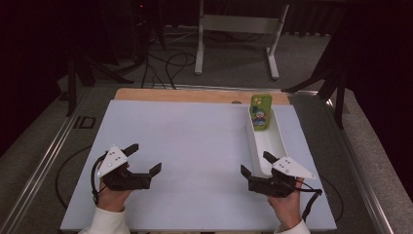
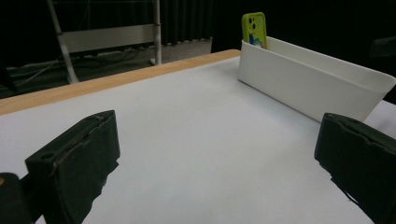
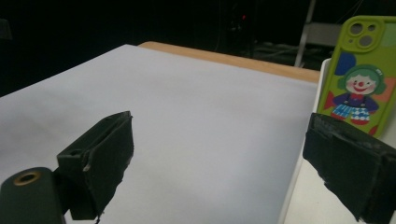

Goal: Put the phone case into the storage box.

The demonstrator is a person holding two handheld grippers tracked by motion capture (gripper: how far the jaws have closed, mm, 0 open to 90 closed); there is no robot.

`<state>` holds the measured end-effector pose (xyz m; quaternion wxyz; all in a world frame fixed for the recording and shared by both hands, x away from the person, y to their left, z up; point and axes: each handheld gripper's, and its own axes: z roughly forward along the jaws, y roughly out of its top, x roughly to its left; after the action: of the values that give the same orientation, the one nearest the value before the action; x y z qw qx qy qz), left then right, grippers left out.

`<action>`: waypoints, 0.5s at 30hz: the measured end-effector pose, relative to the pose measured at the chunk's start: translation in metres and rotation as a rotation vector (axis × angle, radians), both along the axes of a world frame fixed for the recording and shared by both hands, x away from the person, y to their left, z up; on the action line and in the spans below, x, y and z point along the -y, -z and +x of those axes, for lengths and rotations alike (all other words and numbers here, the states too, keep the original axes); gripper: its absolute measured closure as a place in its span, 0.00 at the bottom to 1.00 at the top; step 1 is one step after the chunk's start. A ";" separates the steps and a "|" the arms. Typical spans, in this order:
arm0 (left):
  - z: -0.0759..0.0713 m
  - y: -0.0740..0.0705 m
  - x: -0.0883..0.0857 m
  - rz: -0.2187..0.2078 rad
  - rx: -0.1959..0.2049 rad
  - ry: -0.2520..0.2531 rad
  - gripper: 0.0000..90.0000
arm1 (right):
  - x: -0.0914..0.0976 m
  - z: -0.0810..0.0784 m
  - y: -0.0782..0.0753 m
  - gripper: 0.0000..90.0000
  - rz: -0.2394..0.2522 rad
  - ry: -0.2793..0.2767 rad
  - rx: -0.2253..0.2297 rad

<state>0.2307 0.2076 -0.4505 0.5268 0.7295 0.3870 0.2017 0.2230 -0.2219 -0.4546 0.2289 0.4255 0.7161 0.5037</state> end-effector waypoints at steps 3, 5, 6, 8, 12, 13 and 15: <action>-0.003 0.002 -0.005 0.003 0.005 0.003 0.01 | -0.003 -0.008 0.003 0.10 -0.021 -0.020 0.035; -0.006 0.005 -0.009 0.002 0.009 0.002 0.01 | -0.003 -0.013 0.006 0.10 -0.018 -0.026 0.055; -0.006 0.005 -0.009 0.002 0.009 0.002 0.01 | -0.003 -0.013 0.006 0.10 -0.018 -0.026 0.055; -0.008 0.008 -0.011 -0.002 0.007 -0.002 0.01 | -0.002 -0.014 0.008 0.10 -0.022 -0.021 0.058; -0.010 0.013 -0.012 0.007 0.004 -0.010 0.01 | 0.003 -0.018 0.012 0.10 -0.021 0.005 0.088; -0.010 0.015 -0.013 0.012 0.007 -0.012 0.01 | 0.006 -0.019 0.012 0.10 -0.017 0.004 0.103; -0.011 0.016 -0.012 0.014 0.009 -0.013 0.01 | 0.007 -0.019 0.012 0.10 -0.013 0.007 0.106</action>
<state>0.2199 0.2201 -0.4668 0.5221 0.7296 0.3881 0.2109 0.2037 -0.2286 -0.4667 0.2709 0.3991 0.7048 0.5202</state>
